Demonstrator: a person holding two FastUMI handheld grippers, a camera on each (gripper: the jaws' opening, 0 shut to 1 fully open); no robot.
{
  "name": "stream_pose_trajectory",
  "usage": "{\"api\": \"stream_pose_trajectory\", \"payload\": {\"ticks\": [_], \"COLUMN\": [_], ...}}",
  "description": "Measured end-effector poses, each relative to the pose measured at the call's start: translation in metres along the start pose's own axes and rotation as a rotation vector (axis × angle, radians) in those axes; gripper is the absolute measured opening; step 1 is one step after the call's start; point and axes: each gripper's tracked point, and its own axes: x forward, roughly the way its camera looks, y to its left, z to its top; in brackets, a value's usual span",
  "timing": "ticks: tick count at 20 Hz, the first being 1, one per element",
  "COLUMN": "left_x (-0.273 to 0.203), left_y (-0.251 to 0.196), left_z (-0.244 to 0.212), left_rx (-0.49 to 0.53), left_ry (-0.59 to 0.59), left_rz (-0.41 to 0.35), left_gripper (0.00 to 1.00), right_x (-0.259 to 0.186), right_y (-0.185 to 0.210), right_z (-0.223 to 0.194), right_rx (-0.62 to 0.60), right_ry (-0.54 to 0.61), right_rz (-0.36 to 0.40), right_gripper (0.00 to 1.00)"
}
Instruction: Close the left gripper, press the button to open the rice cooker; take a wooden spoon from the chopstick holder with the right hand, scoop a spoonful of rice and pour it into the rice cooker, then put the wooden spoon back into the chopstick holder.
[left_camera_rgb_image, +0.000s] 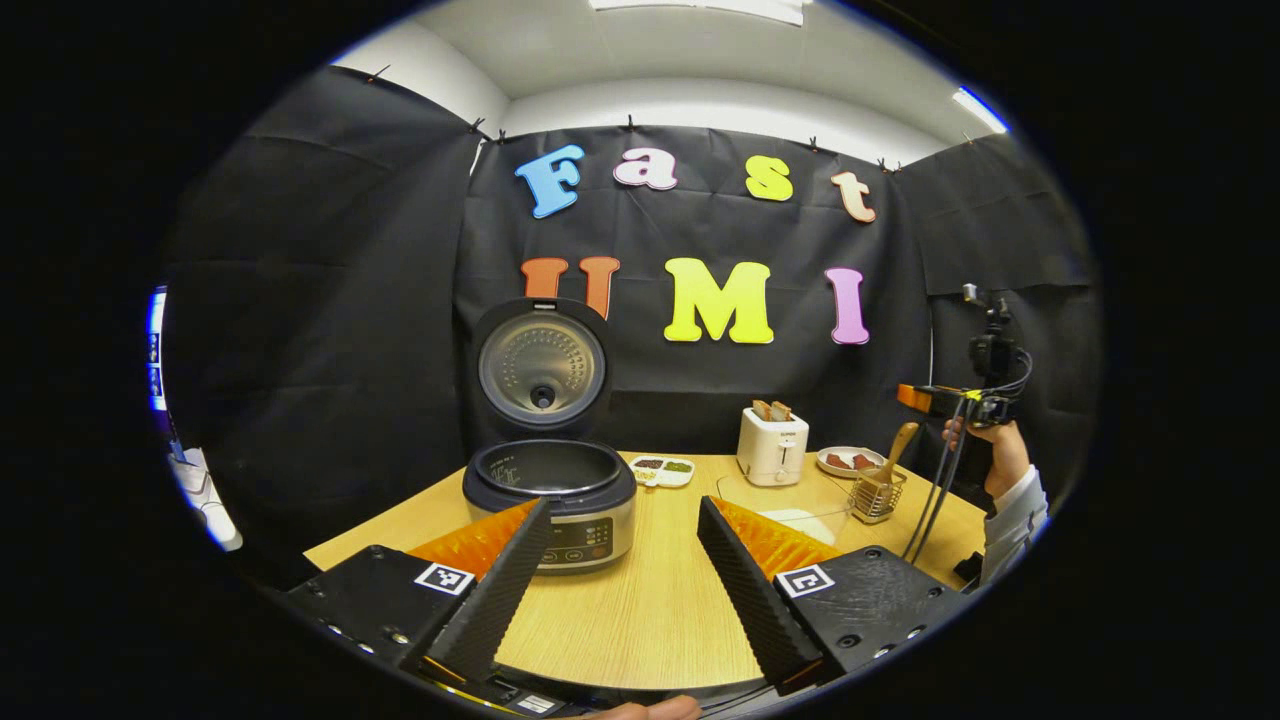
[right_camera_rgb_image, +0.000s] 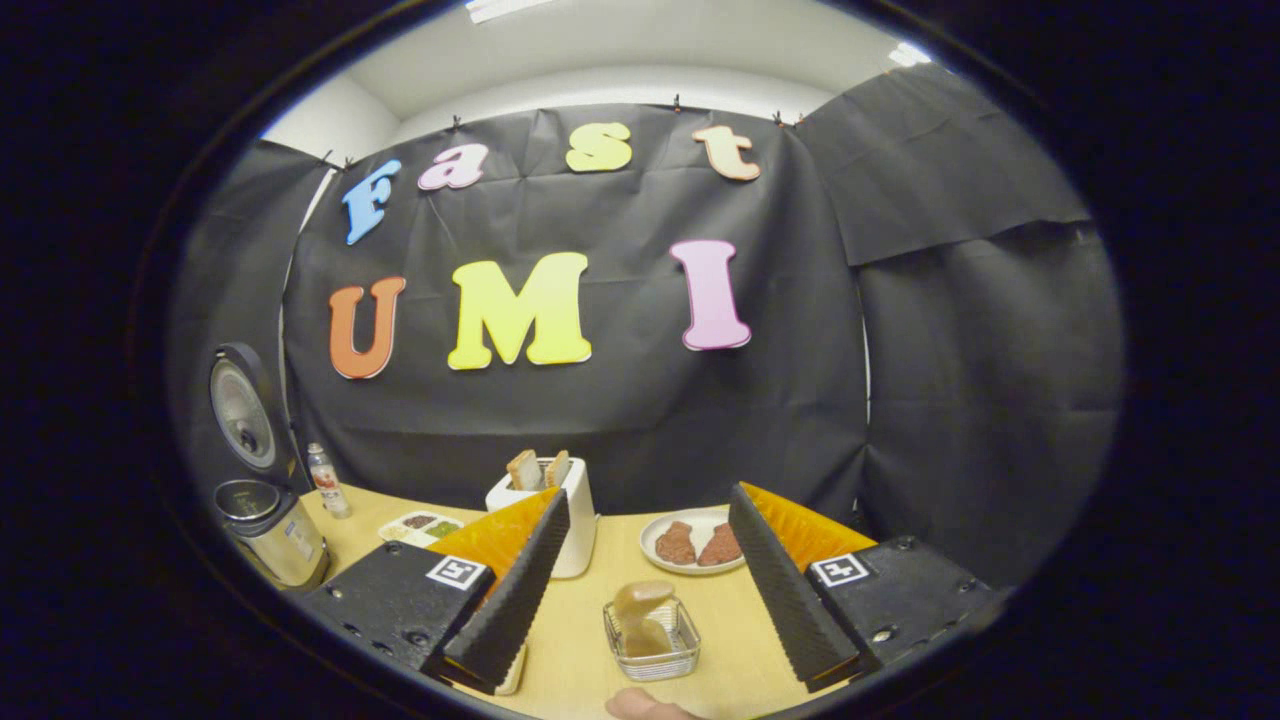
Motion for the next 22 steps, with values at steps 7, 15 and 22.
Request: {"api": "stream_pose_trajectory", "payload": {"ticks": [7, 15, 22], "left_x": [0.045, 0.116, 0.188], "left_y": [0.026, 0.047, 0.059], "left_z": [0.038, 0.131, 0.181], "left_rx": [-0.013, -0.039, 0.044], "left_ry": [-0.023, -0.163, -0.178], "left_rz": [0.035, 0.011, 0.058], "left_gripper": [0.94, 0.94, 0.94], "right_x": [-0.047, -0.085, -0.102], "right_y": [0.032, 0.041, 0.049], "right_z": [0.011, 0.011, -0.02], "right_rx": [-0.018, 0.029, 0.01], "right_ry": [0.009, -0.026, -0.016], "right_rz": [0.053, 0.135, 0.179], "right_gripper": [1.0, 1.0, 0.98]}}
